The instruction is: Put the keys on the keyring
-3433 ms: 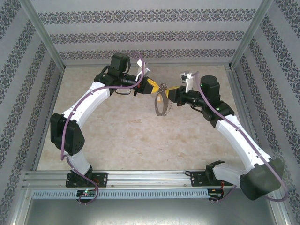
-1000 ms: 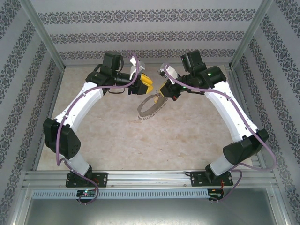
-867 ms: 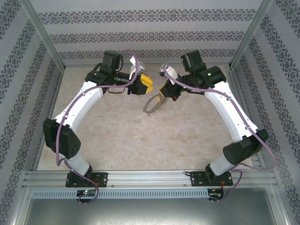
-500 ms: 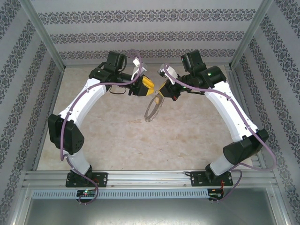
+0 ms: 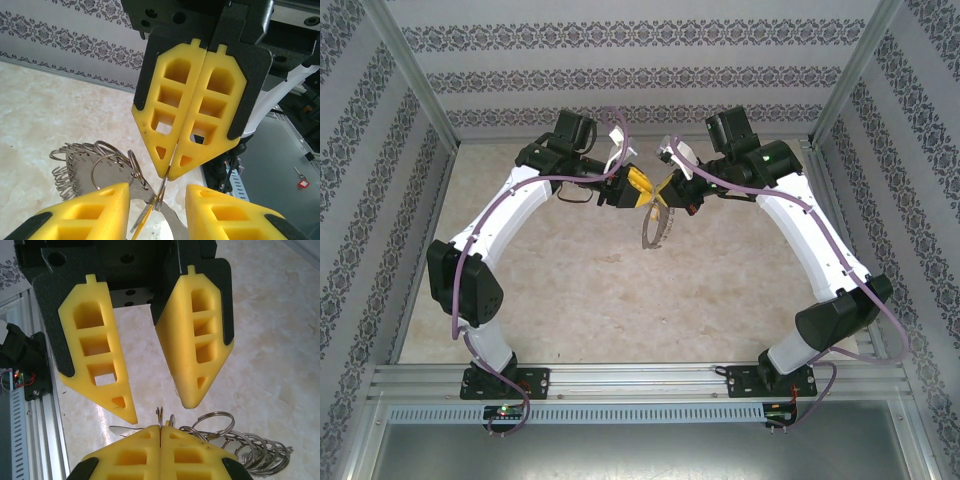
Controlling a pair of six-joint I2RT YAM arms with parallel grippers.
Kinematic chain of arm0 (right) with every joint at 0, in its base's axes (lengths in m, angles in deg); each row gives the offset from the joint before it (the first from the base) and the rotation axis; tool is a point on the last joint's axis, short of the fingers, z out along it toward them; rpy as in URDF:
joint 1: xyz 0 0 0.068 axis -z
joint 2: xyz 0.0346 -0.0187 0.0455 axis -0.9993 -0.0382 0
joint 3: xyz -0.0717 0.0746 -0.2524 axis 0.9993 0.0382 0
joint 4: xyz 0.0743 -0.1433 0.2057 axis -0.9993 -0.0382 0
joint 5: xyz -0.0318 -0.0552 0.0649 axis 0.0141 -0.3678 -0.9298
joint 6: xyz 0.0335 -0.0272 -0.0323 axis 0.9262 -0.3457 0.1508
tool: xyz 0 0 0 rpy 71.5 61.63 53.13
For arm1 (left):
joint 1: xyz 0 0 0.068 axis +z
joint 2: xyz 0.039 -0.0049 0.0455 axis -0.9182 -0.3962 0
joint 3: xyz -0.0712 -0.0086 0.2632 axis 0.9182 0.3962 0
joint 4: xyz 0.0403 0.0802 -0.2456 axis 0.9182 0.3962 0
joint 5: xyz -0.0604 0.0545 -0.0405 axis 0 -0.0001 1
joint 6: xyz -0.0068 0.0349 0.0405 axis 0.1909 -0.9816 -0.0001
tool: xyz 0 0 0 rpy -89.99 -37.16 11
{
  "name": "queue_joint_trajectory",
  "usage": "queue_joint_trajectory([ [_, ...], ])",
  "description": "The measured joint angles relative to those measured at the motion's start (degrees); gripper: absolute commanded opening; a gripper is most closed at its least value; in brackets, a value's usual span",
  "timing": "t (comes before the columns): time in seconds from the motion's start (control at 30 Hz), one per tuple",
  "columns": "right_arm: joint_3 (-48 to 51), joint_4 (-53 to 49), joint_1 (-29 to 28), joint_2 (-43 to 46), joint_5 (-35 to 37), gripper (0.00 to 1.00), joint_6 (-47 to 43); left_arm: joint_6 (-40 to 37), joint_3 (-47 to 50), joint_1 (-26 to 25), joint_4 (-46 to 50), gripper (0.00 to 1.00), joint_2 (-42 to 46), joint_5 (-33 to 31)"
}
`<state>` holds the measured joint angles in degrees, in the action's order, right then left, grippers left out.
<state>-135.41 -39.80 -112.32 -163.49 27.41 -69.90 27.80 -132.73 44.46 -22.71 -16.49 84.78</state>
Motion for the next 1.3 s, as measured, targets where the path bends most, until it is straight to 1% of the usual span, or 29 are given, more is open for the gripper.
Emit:
queue_joint_trajectory([
  [0.23,-0.15,0.17,-0.02,-0.35,-0.04,0.00,0.00,-0.24,-1.36,-0.59,0.48,0.32,-0.46,0.26],
  [0.33,-0.17,0.17,-0.02,-0.55,-0.02,0.00,0.00,-0.55,-2.19,-0.87,1.33,0.29,-0.92,0.57],
  [0.57,-0.20,0.20,-0.02,-0.61,-0.02,0.00,0.00,-1.86,-2.56,-1.01,3.30,0.27,-1.66,0.68],
  [0.63,-0.20,0.20,-0.02,-0.61,-0.02,0.00,0.00,-2.05,-2.56,-1.01,3.89,0.23,-1.77,0.68],
  [0.7,-0.20,0.20,-0.02,-0.61,-0.04,0.00,0.00,-2.49,-2.56,-1.01,4.20,0.14,-1.90,0.57],
  [0.73,-0.20,0.15,-0.02,-0.61,-0.02,0.00,0.02,-2.54,-2.56,-1.01,4.28,0.14,-1.95,0.57],
  [0.77,-0.20,0.13,-0.02,-0.61,-0.02,0.00,0.02,-2.80,-2.56,-0.98,4.28,0.11,-2.03,0.57],
  [0.83,-0.20,0.07,0.00,-0.61,-0.02,0.00,0.02,-2.93,-2.56,-0.98,4.26,0.02,-2.12,0.39],
  [0.87,-0.20,-0.02,0.00,-0.61,0.00,0.00,0.02,-2.82,-2.56,-0.96,4.26,0.00,-2.14,0.42],
  [1.07,-0.20,0.09,0.02,-0.61,0.02,0.01,0.28,-2.45,-2.51,-0.94,3.82,0.00,-2.14,0.37],
  [1.1,-0.20,0.22,0.09,-0.59,0.04,0.12,0.50,-1.97,-2.36,-0.96,3.28,0.00,-2.12,0.37],
  [1.17,0.33,1.20,0.48,-0.37,0.02,0.24,1.73,-1.20,-1.68,-0.96,1.16,0.00,-2.03,0.42],
  [1.2,1.09,2.29,0.90,-0.02,0.31,0.32,2.43,-0.55,-1.09,-0.98,0.31,0.00,-1.86,0.46],
  [1.23,2.10,3.80,1.46,0.50,0.13,0.37,3.17,0.02,-0.28,-1.03,-0.70,0.00,-1.60,0.28],
  [1.3,4.35,7.10,2.21,2.01,0.04,0.41,5.03,1.09,0.94,-1.33,-2.36,0.00,-1.42,-0.11],
])
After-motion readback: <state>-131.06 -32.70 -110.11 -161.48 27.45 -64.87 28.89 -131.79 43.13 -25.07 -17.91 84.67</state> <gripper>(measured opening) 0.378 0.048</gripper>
